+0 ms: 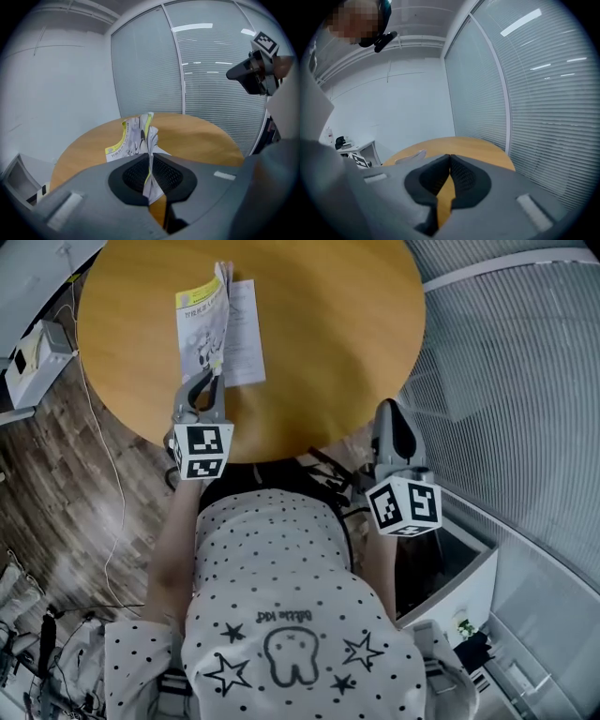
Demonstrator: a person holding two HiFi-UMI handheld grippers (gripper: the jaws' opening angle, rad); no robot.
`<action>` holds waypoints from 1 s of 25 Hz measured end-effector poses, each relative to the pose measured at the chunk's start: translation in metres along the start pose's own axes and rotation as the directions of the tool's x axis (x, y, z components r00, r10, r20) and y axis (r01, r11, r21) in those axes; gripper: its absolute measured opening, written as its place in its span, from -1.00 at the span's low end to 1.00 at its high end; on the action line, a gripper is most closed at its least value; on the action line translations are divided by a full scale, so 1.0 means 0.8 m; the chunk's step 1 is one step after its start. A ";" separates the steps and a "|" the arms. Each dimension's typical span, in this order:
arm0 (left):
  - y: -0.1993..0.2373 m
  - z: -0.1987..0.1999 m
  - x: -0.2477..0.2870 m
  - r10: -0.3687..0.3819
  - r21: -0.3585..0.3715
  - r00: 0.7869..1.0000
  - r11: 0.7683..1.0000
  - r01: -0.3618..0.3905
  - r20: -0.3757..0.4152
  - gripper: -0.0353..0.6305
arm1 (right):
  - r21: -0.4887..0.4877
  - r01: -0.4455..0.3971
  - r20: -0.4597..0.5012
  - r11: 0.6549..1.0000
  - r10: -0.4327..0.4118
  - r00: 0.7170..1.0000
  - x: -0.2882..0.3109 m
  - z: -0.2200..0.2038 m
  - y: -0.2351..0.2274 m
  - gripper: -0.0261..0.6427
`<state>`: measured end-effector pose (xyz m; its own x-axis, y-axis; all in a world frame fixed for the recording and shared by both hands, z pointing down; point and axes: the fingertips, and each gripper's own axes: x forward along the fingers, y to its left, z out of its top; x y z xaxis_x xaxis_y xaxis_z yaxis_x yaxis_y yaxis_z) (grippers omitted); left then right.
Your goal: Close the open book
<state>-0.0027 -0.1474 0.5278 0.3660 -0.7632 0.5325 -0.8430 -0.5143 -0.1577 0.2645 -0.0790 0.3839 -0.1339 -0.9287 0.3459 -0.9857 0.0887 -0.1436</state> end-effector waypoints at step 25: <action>-0.058 -0.025 0.058 -0.187 0.131 0.964 0.968 0.214 -0.188 -0.77 | 0.009 -0.032 -0.016 0.999 0.032 0.999 0.008 -0.011 0.027 -0.91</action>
<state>0.0454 -0.1514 0.5768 0.4366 -0.5658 0.6994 -0.6861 -0.7123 -0.1480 0.2416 -0.0797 0.3912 -0.1669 -0.9194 0.3561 -0.9799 0.1147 -0.1632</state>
